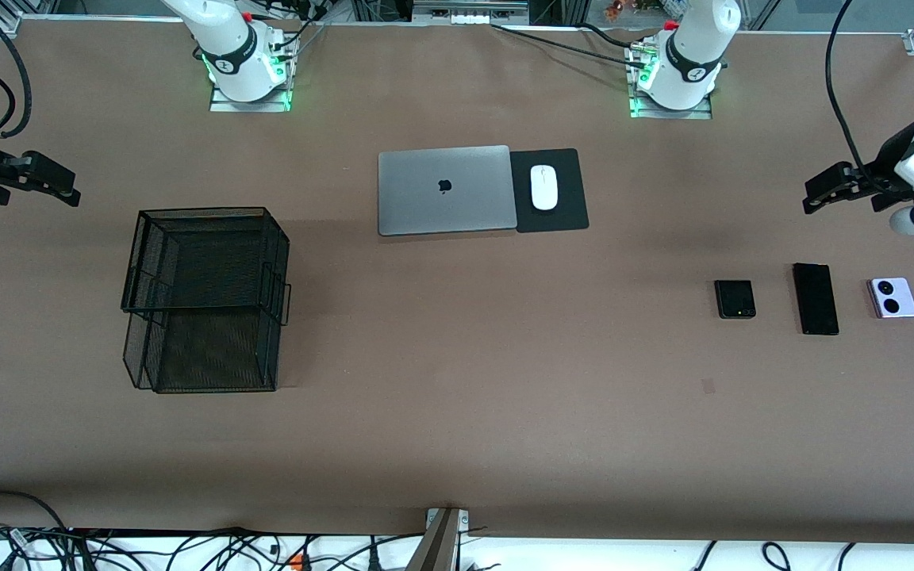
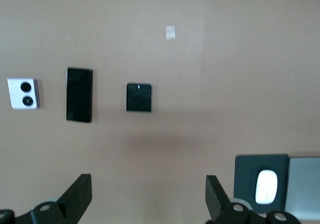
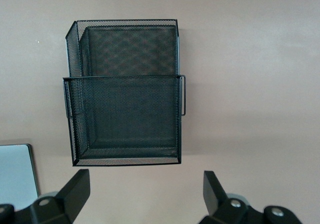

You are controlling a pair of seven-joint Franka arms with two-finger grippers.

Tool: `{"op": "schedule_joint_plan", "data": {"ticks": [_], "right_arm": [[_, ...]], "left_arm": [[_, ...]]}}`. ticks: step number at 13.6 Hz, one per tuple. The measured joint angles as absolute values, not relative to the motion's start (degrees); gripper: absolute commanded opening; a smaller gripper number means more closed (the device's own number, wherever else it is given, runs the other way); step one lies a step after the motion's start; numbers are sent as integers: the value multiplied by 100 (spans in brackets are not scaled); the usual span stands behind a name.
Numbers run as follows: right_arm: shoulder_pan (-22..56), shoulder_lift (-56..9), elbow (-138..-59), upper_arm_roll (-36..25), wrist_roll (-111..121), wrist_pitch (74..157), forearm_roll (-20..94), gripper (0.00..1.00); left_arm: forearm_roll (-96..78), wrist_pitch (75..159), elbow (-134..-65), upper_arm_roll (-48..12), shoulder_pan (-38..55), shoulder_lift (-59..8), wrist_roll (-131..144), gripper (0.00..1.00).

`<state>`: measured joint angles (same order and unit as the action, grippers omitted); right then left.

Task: Place phones with both arms
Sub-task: 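Reach the left gripper toward the small black flip phone, then lower and close the left gripper on the black flip phone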

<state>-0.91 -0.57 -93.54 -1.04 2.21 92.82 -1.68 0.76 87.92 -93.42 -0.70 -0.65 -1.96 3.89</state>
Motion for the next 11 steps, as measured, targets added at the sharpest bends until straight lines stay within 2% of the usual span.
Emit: {"op": "schedule_joint_plan", "data": {"ticks": [2, 5, 11], "right_arm": [[-91, -57, -9354, -104, 220, 9282, -168, 100], [-91, -57, -9353, -104, 221, 9284, -168, 100], [-91, -57, -9352, -103, 221, 9285, -167, 100]], "left_arm": [[76, 8424, -9351, -52, -86, -410, 389, 100], [76, 8635, -9473, 2, -223, -846, 386, 100], [78, 11207, -10853, 6, -378, -1081, 157, 100]]}}
